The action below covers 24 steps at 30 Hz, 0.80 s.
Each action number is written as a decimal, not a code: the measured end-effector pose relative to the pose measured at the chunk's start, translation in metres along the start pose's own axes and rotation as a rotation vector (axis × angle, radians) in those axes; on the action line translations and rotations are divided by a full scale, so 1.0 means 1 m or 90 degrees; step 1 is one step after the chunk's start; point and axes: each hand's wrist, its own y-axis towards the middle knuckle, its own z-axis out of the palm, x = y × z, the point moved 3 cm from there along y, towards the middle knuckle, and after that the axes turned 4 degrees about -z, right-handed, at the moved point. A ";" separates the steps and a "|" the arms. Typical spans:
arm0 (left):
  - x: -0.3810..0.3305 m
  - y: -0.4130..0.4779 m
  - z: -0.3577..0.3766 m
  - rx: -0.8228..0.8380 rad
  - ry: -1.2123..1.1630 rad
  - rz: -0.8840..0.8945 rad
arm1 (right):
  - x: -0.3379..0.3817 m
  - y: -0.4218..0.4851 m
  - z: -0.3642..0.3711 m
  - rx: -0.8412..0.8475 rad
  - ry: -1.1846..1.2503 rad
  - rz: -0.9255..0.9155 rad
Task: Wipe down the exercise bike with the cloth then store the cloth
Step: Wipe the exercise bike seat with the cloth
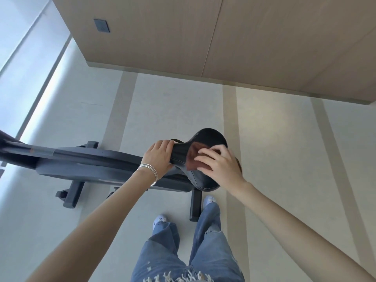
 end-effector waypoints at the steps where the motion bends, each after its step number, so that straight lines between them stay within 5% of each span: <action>1: 0.000 0.000 0.001 -0.007 -0.005 -0.004 | -0.010 -0.012 -0.003 -0.017 0.006 0.013; 13: 0.005 0.000 -0.005 -0.004 -0.117 -0.054 | 0.028 0.051 0.012 0.033 0.027 0.024; 17: 0.005 0.000 -0.007 -0.005 -0.135 -0.066 | 0.003 0.020 0.002 0.040 0.010 -0.030; 24: 0.007 0.000 -0.001 -0.001 -0.150 -0.081 | -0.036 -0.022 -0.006 -0.036 -0.011 0.055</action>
